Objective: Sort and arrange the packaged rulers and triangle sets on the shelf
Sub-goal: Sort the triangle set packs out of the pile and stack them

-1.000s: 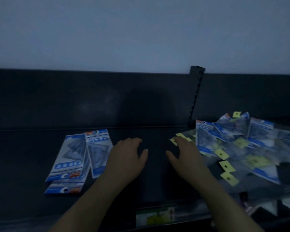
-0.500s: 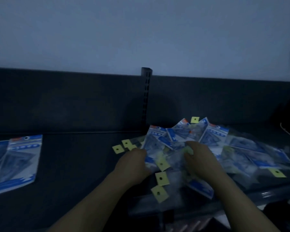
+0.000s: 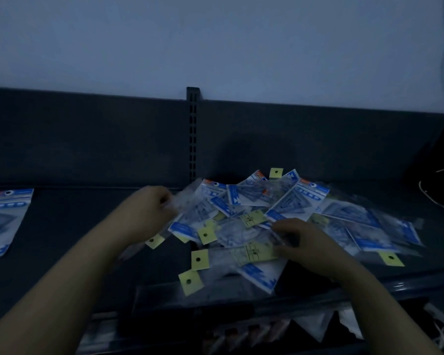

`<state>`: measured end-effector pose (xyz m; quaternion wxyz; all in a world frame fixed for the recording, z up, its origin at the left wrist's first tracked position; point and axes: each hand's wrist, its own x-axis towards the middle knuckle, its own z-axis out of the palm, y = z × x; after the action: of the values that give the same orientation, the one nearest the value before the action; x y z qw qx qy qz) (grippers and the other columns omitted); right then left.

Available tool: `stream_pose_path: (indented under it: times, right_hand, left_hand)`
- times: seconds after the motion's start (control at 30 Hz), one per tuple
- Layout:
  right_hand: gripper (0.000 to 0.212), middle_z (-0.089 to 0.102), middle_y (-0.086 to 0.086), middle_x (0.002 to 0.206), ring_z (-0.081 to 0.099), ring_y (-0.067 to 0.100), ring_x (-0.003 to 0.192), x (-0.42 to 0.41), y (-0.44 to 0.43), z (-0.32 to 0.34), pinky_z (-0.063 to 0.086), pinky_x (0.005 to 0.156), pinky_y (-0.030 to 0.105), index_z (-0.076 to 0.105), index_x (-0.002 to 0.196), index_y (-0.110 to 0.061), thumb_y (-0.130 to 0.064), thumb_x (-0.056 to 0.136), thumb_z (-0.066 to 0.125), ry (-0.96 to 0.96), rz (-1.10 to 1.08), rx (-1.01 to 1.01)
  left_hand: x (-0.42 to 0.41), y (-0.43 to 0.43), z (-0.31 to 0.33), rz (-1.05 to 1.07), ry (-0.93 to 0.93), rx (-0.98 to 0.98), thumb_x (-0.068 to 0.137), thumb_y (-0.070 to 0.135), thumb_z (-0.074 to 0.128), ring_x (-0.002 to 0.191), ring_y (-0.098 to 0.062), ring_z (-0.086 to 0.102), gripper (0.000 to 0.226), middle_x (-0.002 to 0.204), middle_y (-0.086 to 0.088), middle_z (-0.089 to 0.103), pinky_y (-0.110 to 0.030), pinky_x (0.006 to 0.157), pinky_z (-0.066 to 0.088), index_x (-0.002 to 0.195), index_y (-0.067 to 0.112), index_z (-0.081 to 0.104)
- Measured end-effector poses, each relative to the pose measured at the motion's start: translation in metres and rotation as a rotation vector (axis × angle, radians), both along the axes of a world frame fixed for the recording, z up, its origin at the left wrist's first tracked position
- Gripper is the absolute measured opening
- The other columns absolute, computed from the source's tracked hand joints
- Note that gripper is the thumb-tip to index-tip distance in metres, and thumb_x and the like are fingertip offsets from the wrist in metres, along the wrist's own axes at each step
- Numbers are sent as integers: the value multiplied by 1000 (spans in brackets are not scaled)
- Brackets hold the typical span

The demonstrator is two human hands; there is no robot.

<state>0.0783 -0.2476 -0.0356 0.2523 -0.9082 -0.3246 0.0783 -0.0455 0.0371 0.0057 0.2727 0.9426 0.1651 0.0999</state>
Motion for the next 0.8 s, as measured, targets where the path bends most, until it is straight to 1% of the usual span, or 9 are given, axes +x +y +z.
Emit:
stream_pose_path:
  times: [0.13, 0.2, 0.3, 0.37, 0.43, 0.5, 0.63, 0.73, 0.8]
  right_hand:
    - [44, 41, -10, 127, 39, 9, 115, 2, -6, -2, 35, 96, 23, 53, 128, -29, -34, 86, 66, -29, 54, -110]
    - [43, 43, -9, 119, 38, 13, 112, 2, -7, -3, 37, 94, 27, 53, 125, -33, -39, 85, 66, -54, 42, -133]
    - [35, 48, -5, 109, 46, 13, 102, 3, -8, -2, 45, 88, 28, 57, 115, -33, -38, 82, 70, -15, 14, -104]
    - [32, 49, -5, 107, 48, 12, 99, 5, -8, -2, 47, 87, 28, 58, 109, -30, -37, 81, 72, 28, 3, -97]
    - [30, 49, -6, 107, 48, 11, 97, 7, -9, -3, 45, 82, 25, 56, 104, -30, -36, 80, 73, 46, -1, -102]
    - [25, 54, -8, 100, 52, 7, 87, 8, -9, -4, 42, 69, 18, 57, 98, -27, -32, 80, 74, 50, -21, -46]
    - [11, 61, -3, 84, 56, 11, 76, 11, -11, 7, 45, 64, 25, 62, 85, -15, -24, 85, 69, -42, -127, 60]
    - [16, 56, 1, 73, 53, 16, 68, 21, -14, 15, 38, 57, 28, 56, 75, -14, -21, 86, 66, -100, -274, 125]
    - [16, 52, 7, 68, 49, 22, 65, 27, -13, 14, 34, 56, 29, 55, 74, -8, -16, 87, 62, -83, -373, 183]
  left_hand:
    - [31, -37, -9, -138, 45, -26, 91, 23, 58, 57, -13, 35, 29, 66, -4, 42, -27, 53, 27, 69, 12, 44]
    - [49, -49, -24, -134, 55, -62, 91, 24, 58, 55, -12, 34, 31, 65, -1, 40, -26, 51, 27, 67, 15, 41]
    - [64, -62, -40, -141, 95, -31, 87, 27, 64, 67, -14, 44, 19, 82, -4, 53, -26, 55, 32, 84, 12, 52]
    - [69, -66, -43, -151, 138, 10, 82, 28, 70, 79, -16, 48, 28, 99, -5, 55, -25, 57, 34, 98, 12, 52]
    - [69, -62, -41, -110, 160, -62, 80, 28, 74, 81, -13, 51, 39, 102, 1, 52, -24, 60, 40, 108, 15, 50]
    - [67, -53, -37, -33, 141, -131, 79, 28, 75, 77, -9, 54, 40, 100, 3, 54, -22, 56, 41, 111, 18, 53]
    - [56, -30, -20, 59, 47, -178, 83, 24, 69, 73, -19, 58, 20, 88, -8, 65, -25, 55, 38, 92, 6, 64]
    - [44, -21, -9, 123, -4, -311, 86, 21, 65, 68, -20, 57, 18, 83, -11, 64, -28, 58, 41, 86, 3, 64]
    - [41, -26, -11, 140, 20, -361, 86, 20, 65, 63, -19, 56, 16, 79, -11, 64, -26, 55, 41, 84, 4, 63]
